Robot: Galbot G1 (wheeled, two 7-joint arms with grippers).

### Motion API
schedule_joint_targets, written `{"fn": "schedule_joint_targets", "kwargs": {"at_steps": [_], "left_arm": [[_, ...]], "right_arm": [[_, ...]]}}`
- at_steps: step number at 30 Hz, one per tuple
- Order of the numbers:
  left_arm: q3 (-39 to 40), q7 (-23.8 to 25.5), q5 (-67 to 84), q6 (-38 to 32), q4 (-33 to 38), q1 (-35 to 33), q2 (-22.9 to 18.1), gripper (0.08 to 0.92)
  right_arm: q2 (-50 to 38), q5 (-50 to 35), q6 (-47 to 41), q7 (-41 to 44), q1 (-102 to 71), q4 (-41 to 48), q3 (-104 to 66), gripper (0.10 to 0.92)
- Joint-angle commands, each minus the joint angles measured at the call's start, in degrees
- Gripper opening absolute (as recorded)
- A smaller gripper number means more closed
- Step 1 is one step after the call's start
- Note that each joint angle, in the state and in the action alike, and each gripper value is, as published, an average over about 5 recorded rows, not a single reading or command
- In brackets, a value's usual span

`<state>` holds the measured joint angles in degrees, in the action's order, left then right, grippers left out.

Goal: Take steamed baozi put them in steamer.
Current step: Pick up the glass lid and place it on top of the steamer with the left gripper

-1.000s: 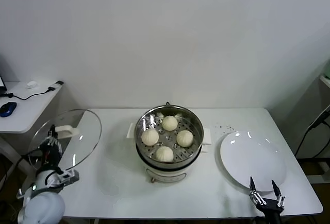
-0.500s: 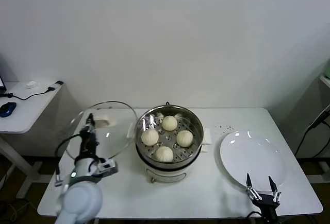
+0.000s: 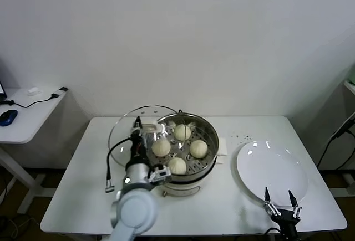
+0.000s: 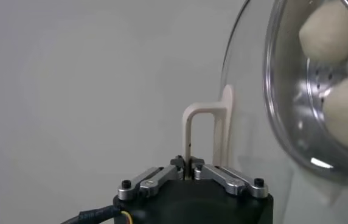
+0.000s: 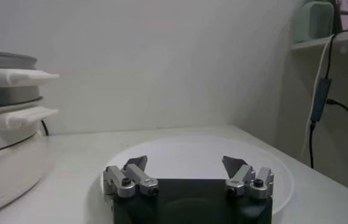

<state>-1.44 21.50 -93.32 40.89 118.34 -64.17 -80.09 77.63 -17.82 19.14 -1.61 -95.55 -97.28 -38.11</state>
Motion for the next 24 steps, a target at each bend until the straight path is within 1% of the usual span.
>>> {"fn": "schedule_joint_targets", "kwargs": {"at_steps": [1,4,7,13,24], "left_arm": [[5.95,2.43,-6.46,1.54,-6.61,4.08,-10.75,0.143],[6.13,1.97,-7.39,1.35,-8.28,4.08,-13.48,0.143],[6.58,1.08,-8.69,0.90,-9.51,3.48,-14.87,0.143],[7.70,-1.24,-9.89,0.30,-11.99,1.88,-14.91,0.143],[7.03,-3.74,-7.57,1.17,-15.01,3.34,-14.91,0.143]], "right_arm": [[0.07,0.40,0.15,-0.17,0.16,0.52,0.01,0.823],[0.13,0.37,0.36,-0.18,0.12,0.76,0.02,0.823],[0.16,0.34,0.64,-0.25,0.07,1.07,-0.04,0.823],[0.12,0.30,1.14,-0.37,-0.23,1.23,-0.34,0.823],[0.52,0.74,1.27,-0.49,-0.87,1.16,-0.17,0.823]]}}
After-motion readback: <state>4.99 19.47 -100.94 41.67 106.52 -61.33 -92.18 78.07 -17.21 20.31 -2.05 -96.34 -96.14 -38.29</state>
